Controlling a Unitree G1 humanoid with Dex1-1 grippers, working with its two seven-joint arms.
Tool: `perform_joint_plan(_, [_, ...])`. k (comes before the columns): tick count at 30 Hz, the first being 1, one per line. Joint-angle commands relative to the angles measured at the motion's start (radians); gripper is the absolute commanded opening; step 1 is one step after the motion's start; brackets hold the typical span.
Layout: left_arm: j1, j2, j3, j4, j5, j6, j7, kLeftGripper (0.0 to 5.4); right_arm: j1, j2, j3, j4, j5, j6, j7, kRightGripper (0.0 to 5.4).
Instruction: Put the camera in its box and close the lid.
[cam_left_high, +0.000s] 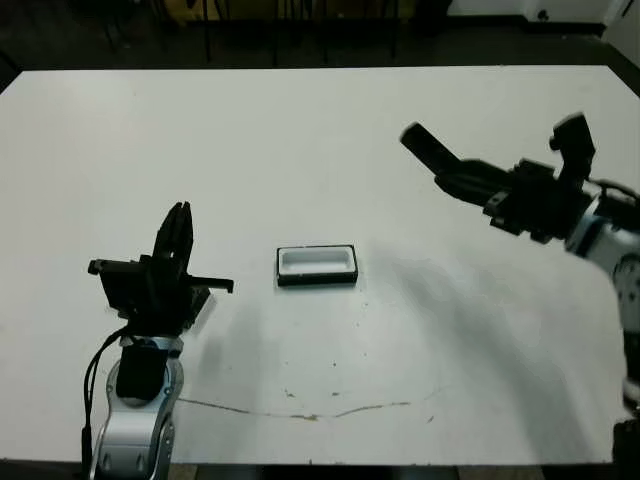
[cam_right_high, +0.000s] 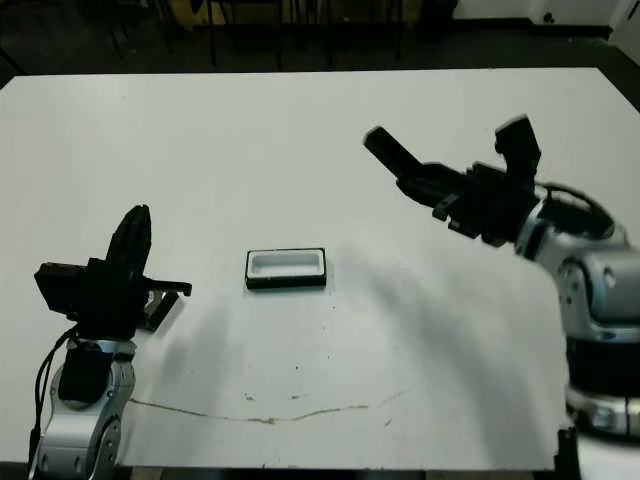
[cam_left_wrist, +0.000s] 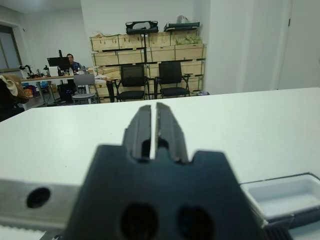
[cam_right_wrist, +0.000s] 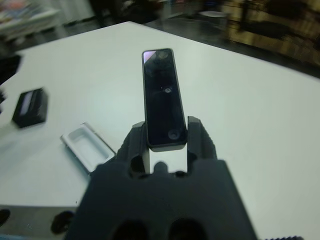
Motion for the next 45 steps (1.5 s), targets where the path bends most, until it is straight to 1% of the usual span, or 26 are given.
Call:
perform_joint_plan(1, [0.007, 0.007, 0.003, 0.004, 0.002, 0.013, -0.002, 0.0, -0.089, -0.011, 0.104, 0.084, -0.057, -0.062, 0.092, 0.53])
perform_joint_plan(4, [0.007, 0.006, 0.006, 0.001, -0.003, 0.017, -0.002, 0.0, -0.161, -0.007, 0.203, 0.118, -0.127, -0.131, 0.165, 0.53])
perform_joint_plan(6, [0.007, 0.007, 0.007, -0.001, -0.005, 0.019, -0.003, 0.0, -0.206, 0.005, 0.258, 0.135, -0.158, -0.15, 0.209, 0.53])
perform_joint_plan(9, [0.006, 0.007, 0.009, -0.003, 0.001, 0.021, 0.002, 0.0, -0.258, 0.029, 0.33, 0.142, -0.197, -0.129, 0.238, 0.53])
perform_joint_plan(12, [0.004, 0.009, 0.011, -0.006, 0.011, 0.023, 0.007, 0.0, -0.301, 0.056, 0.391, 0.156, -0.231, -0.125, 0.272, 0.53])
perform_joint_plan(16, [-0.002, 0.007, 0.021, 0.0, -0.004, 0.02, 0.004, 0.0, -0.341, 0.092, 0.463, 0.189, -0.27, -0.101, 0.318, 0.53])
perform_joint_plan(19, [-0.005, 0.012, 0.028, 0.004, 0.001, 0.014, 0.004, 0.0, -0.348, 0.115, 0.505, 0.217, -0.301, -0.123, 0.343, 0.53])
perform_joint_plan(25, [-0.002, 0.005, 0.031, 0.002, -0.009, 0.014, 0.005, 0.0, -0.334, 0.146, 0.543, 0.252, -0.34, -0.145, 0.357, 0.53])
perform_joint_plan(29, [0.001, 0.006, 0.03, 0.007, -0.009, 0.002, 0.005, 0.0, -0.318, 0.138, 0.566, 0.24, -0.381, -0.176, 0.354, 0.53])
perform_joint_plan(33, [0.005, 0.001, 0.024, -0.006, 0.001, 0.024, 0.013, 0.0, -0.305, 0.142, 0.568, 0.261, -0.387, -0.168, 0.372, 0.53])
perform_joint_plan(36, [0.011, 0.001, 0.021, -0.009, 0.002, 0.021, 0.014, 0.0, -0.293, 0.142, 0.568, 0.272, -0.399, -0.192, 0.369, 0.53])
perform_joint_plan(38, [0.014, 0.001, 0.02, -0.009, 0.002, 0.016, 0.015, 0.0, -0.285, 0.14, 0.567, 0.273, -0.412, -0.221, 0.361, 0.53])
perform_joint_plan(42, [0.014, 0.004, 0.021, 0.004, 0.011, -0.002, 0.017, 0.0, -0.285, 0.141, 0.57, 0.283, -0.43, -0.211, 0.366, 0.53])
perform_joint_plan(45, [0.014, 0.002, 0.021, 0.008, 0.013, -0.004, 0.017, 0.0, -0.284, 0.146, 0.563, 0.3, -0.43, -0.22, 0.371, 0.53])
